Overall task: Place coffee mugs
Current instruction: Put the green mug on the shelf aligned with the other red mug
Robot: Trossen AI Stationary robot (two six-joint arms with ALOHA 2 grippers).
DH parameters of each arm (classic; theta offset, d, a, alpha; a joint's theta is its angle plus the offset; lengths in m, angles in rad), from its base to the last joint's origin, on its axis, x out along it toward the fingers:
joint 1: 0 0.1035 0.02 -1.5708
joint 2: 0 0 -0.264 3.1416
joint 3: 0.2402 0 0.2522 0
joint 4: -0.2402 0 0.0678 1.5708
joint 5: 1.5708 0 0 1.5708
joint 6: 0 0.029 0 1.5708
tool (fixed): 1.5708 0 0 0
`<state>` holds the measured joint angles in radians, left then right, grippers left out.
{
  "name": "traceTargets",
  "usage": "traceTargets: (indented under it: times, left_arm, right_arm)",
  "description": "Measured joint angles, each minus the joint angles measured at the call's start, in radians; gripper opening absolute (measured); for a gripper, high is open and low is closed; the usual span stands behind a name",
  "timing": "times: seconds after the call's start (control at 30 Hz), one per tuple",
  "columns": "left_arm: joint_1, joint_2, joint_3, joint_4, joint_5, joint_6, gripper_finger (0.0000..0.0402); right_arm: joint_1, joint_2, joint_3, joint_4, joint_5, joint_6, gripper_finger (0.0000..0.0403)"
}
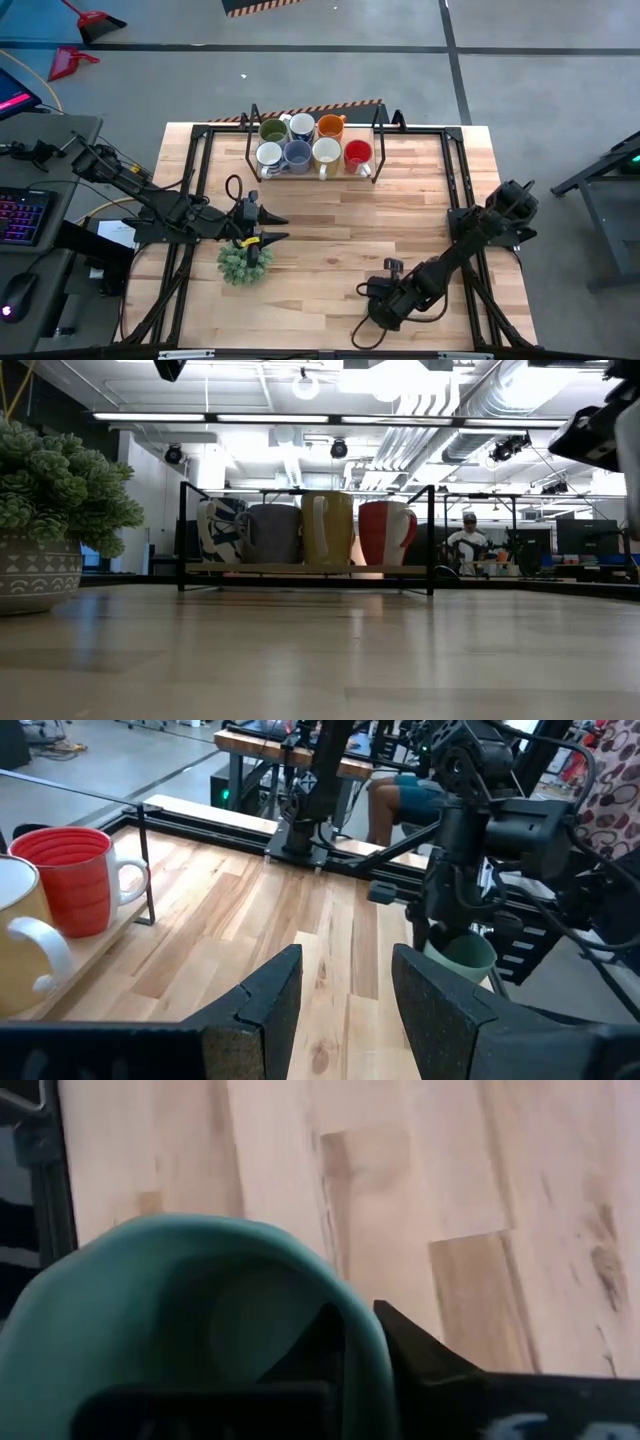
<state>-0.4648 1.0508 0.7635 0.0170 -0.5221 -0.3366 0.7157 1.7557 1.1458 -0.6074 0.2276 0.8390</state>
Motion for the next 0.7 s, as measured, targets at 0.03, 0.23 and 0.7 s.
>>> traceTargets:
  times: [0.03, 0.23, 0.7]
  left_arm:
    - [0.000, 0.000, 0.000, 0.000, 0.000, 0.000, 0.0145]
    - [0.000, 0.000, 0.000, 0.000, 0.000, 0.000, 0.0145]
    - [0.000, 0.000, 0.000, -0.059, 0.060, -0.010, 0.0145]
  right_arm:
    - [-0.005, -0.001, 0.000, -0.003, -0.001, 0.004, 0.0012]
    - [-0.045, -0.002, 0.000, -0.006, 0.030, 0.069, 0.0006]
    - [-0.200, -0.008, 0.102, -0.135, 0.293, 0.048, 0.0000]
